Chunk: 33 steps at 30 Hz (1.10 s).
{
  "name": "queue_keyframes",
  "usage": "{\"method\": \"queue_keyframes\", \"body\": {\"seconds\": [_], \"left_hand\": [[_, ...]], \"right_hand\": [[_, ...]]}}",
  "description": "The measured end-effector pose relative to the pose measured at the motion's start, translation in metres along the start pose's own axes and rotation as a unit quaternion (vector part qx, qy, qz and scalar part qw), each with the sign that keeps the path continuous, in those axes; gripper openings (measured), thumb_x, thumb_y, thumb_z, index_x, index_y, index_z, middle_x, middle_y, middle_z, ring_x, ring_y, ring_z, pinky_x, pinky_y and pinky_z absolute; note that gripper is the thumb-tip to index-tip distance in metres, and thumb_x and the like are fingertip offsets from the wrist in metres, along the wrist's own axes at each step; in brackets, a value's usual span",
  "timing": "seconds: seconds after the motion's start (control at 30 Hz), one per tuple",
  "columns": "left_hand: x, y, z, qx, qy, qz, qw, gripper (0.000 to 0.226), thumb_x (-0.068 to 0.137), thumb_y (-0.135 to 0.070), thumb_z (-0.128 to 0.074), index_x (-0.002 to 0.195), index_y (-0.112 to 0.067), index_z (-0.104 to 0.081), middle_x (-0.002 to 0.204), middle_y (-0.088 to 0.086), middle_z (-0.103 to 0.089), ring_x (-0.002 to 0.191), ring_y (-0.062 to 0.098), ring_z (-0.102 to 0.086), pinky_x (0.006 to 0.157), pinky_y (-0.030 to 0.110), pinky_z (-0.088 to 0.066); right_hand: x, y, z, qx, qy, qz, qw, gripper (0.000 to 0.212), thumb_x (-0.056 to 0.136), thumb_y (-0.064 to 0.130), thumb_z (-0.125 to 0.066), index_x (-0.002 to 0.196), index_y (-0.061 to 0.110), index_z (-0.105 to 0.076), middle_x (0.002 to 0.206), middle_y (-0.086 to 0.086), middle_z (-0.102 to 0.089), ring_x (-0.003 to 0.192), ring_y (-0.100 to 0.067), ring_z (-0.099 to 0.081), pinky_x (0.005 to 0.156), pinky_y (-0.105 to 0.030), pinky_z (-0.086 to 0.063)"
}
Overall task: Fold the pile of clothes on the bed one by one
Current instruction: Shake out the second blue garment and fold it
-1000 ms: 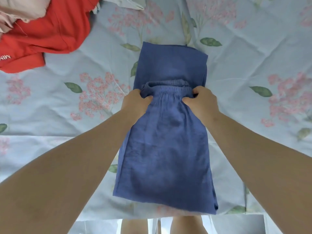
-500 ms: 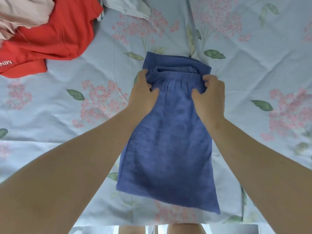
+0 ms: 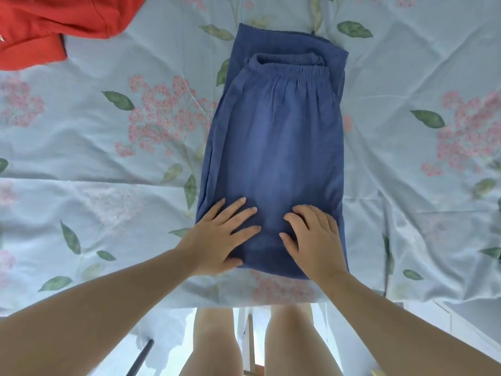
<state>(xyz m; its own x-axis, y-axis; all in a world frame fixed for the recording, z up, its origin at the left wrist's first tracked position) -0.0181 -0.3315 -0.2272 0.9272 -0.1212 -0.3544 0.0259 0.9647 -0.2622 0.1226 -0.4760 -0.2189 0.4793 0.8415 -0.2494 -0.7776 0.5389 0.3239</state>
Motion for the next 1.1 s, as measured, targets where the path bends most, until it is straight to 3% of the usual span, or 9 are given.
{"method": "queue_keyframes", "body": {"seconds": [0.13, 0.27, 0.33, 0.5, 0.57, 0.67, 0.87, 1.0, 1.1], "left_hand": [[-0.017, 0.001, -0.006, 0.067, 0.068, -0.067, 0.993, 0.105, 0.047, -0.064, -0.079, 0.136, -0.026, -0.04, 0.149, 0.015, -0.031, 0.138, 0.036, -0.023, 0.107, 0.059, -0.022], [-0.018, -0.002, -0.001, 0.054, 0.05, -0.039, 0.997, 0.088, 0.058, -0.038, -0.086, 0.135, -0.025, -0.046, 0.145, 0.017, -0.039, 0.135, 0.035, -0.031, 0.104, 0.057, -0.033], [-0.018, -0.003, 0.003, 0.037, 0.024, -0.034, 0.998, 0.076, 0.059, -0.02, -0.086, 0.129, -0.023, -0.057, 0.14, 0.016, -0.049, 0.131, 0.034, -0.043, 0.1, 0.054, -0.039], [-0.004, 0.006, 0.029, -0.027, 0.023, -0.02, 0.999, 0.043, 0.063, -0.016, -0.085, 0.104, -0.019, -0.072, 0.113, 0.003, -0.069, 0.107, 0.024, -0.066, 0.083, 0.039, -0.055], [0.004, 0.015, 0.049, -0.092, 0.099, 0.038, 0.99, 0.023, 0.089, -0.018, -0.062, 0.112, -0.021, -0.064, 0.106, -0.003, -0.067, 0.097, 0.021, -0.065, 0.08, 0.033, -0.054], [0.022, 0.037, 0.078, -0.092, 0.158, 0.108, 0.977, 0.023, 0.1, -0.025, -0.036, 0.114, -0.02, -0.055, 0.081, -0.004, -0.06, 0.074, 0.016, -0.055, 0.061, 0.027, -0.041], [0.076, 0.082, 0.146, -0.031, 0.07, 0.135, 0.988, 0.019, 0.099, -0.025, -0.037, 0.099, -0.013, -0.051, 0.077, 0.002, -0.053, 0.072, 0.024, -0.049, 0.061, 0.031, -0.035], [0.112, 0.112, 0.189, -0.026, -0.011, 0.181, 0.983, 0.023, 0.098, -0.023, -0.038, 0.108, -0.012, -0.056, 0.096, 0.012, -0.062, 0.087, 0.032, -0.056, 0.067, 0.034, -0.037], [0.136, 0.131, 0.209, -0.041, -0.093, 0.224, 0.969, 0.027, 0.099, -0.021, -0.036, 0.116, -0.015, -0.055, 0.108, 0.015, -0.062, 0.1, 0.036, -0.055, 0.073, 0.038, -0.037]], "right_hand": [[-0.03, -0.006, -0.017, -0.061, 0.088, 0.109, 0.988, 0.063, 0.067, 0.053, -0.065, 0.12, 0.024, -0.049, 0.134, -0.005, -0.052, 0.126, -0.029, -0.039, 0.102, -0.05, -0.026], [-0.044, -0.016, -0.017, -0.073, 0.114, 0.181, 0.974, 0.057, 0.075, 0.048, -0.055, 0.13, 0.032, -0.051, 0.144, 0.0, -0.045, 0.134, -0.03, -0.034, 0.105, -0.056, -0.021], [-0.041, -0.021, -0.013, -0.074, 0.112, 0.186, 0.973, 0.052, 0.072, 0.035, -0.068, 0.124, 0.028, -0.061, 0.139, -0.001, -0.053, 0.13, -0.029, -0.036, 0.103, -0.053, -0.026], [-0.024, -0.019, 0.009, 0.016, 0.065, 0.136, 0.988, 0.034, 0.077, 0.022, -0.043, 0.087, 0.015, -0.075, 0.095, 0.001, -0.073, 0.096, -0.025, -0.067, 0.084, -0.038, -0.047], [-0.01, -0.018, 0.026, 0.096, 0.083, 0.044, 0.991, 0.026, 0.077, 0.018, -0.043, 0.075, 0.01, -0.068, 0.068, -0.001, -0.064, 0.067, -0.027, -0.061, 0.06, -0.036, -0.049], [0.012, -0.025, 0.051, 0.113, 0.1, -0.059, 0.987, 0.019, 0.088, 0.01, -0.047, 0.093, 0.009, -0.065, 0.073, -0.008, -0.063, 0.068, -0.03, -0.055, 0.058, -0.035, -0.042], [0.075, -0.04, 0.107, 0.067, -0.014, -0.093, 0.993, 0.021, 0.096, 0.016, -0.042, 0.1, 0.009, -0.061, 0.084, -0.013, -0.065, 0.078, -0.035, -0.057, 0.064, -0.038, -0.042], [0.124, -0.052, 0.137, 0.023, -0.099, -0.099, 0.99, 0.019, 0.097, 0.016, -0.04, 0.087, 0.008, -0.054, 0.08, -0.016, -0.061, 0.07, -0.035, -0.05, 0.061, -0.034, -0.025], [0.16, -0.061, 0.157, 0.016, -0.148, -0.124, 0.981, 0.024, 0.098, 0.018, -0.036, 0.102, 0.009, -0.059, 0.086, -0.016, -0.064, 0.084, -0.039, -0.054, 0.069, -0.035, -0.027]]}}
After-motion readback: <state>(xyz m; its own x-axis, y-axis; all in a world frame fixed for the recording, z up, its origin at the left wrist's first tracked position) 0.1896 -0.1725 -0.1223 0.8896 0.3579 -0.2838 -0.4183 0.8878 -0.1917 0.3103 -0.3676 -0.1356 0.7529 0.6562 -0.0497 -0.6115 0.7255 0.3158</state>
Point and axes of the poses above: each hand's wrist, its own x-axis towards the middle knuckle, its own z-axis out of the back of the hand, y = z × x, the point moved 3 cm from there along x, towards the middle knuckle
